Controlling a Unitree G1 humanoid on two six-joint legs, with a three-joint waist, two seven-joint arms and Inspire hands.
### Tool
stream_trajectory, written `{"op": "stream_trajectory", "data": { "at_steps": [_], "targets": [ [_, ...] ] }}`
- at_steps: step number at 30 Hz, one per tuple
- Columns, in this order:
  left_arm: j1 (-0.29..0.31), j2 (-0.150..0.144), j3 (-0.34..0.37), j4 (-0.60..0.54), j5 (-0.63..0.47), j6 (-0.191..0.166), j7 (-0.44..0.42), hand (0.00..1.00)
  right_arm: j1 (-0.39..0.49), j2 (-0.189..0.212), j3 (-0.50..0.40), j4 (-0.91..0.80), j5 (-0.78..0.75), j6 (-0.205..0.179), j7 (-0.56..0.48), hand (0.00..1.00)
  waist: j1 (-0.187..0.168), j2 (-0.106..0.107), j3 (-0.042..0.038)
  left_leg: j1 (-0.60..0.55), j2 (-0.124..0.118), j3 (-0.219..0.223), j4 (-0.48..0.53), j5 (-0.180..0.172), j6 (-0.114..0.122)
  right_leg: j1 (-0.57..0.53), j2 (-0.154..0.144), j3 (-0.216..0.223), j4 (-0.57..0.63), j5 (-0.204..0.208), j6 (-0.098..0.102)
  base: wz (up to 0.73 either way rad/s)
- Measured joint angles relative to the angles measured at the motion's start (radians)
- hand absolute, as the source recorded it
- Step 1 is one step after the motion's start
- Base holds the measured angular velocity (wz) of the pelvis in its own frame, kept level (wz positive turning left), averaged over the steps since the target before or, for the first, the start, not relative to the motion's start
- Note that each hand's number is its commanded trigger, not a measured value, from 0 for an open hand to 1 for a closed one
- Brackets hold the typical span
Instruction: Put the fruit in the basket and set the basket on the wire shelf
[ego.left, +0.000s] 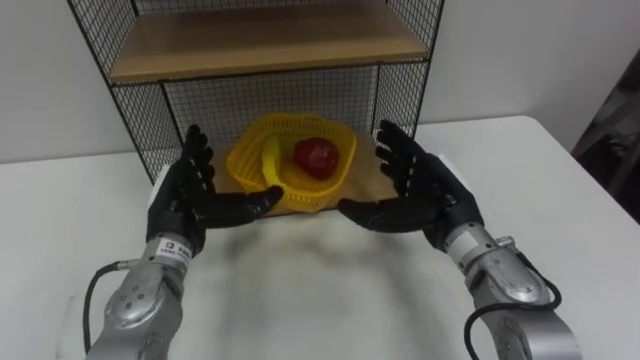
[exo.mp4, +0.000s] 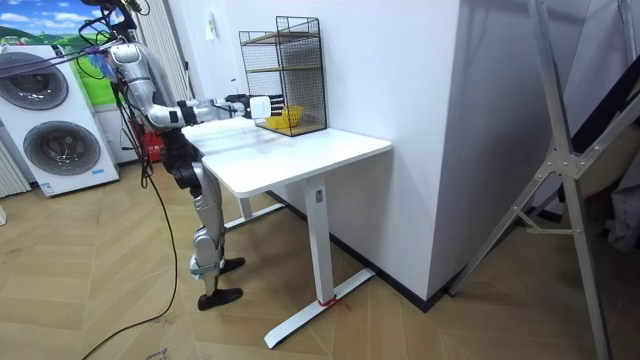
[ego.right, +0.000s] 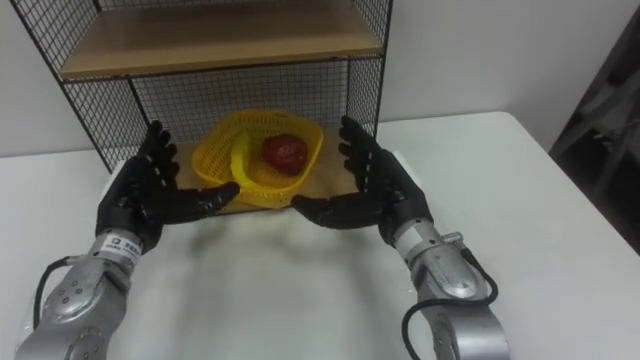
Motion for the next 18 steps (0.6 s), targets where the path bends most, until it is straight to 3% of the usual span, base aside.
{"op": "stream_trajectory", "data": {
  "at_steps": [4, 11, 18],
  "targets": [
    [0.037, 0.01, 0.0, -0.011, 0.001, 0.0, -0.016, 0.0, 0.044, -0.002, -0.001, -0.029, -0.004, 0.0, 0.018, 0.0, -0.001, 0.0, 0.0001, -0.009, -0.001, -0.005, 0.006, -0.003, -0.004, -0.009, 0.0, -0.002, 0.0, -0.003, 0.004, 0.0],
    [0.05, 0.014, 0.009, -0.026, 0.009, -0.019, -0.042, 0.0, 0.06, -0.017, -0.026, -0.05, -0.01, 0.0, 0.054, 0.0, -0.002, 0.001, 0.0004, -0.015, -0.001, -0.006, 0.006, -0.003, -0.004, -0.011, 0.002, 0.0, 0.0, -0.004, 0.004, 0.0],
    [0.189, 0.02, 0.079, -0.162, -0.001, -0.044, -0.072, 0.0, 0.217, -0.022, -0.169, -0.248, -0.033, -0.023, 0.019, 0.0, -0.008, 0.003, -0.0009, -0.027, -0.002, -0.009, 0.012, 0.0, 0.0, -0.021, 0.002, -0.002, -0.001, -0.003, 0.002, 0.0]
  ]
}}
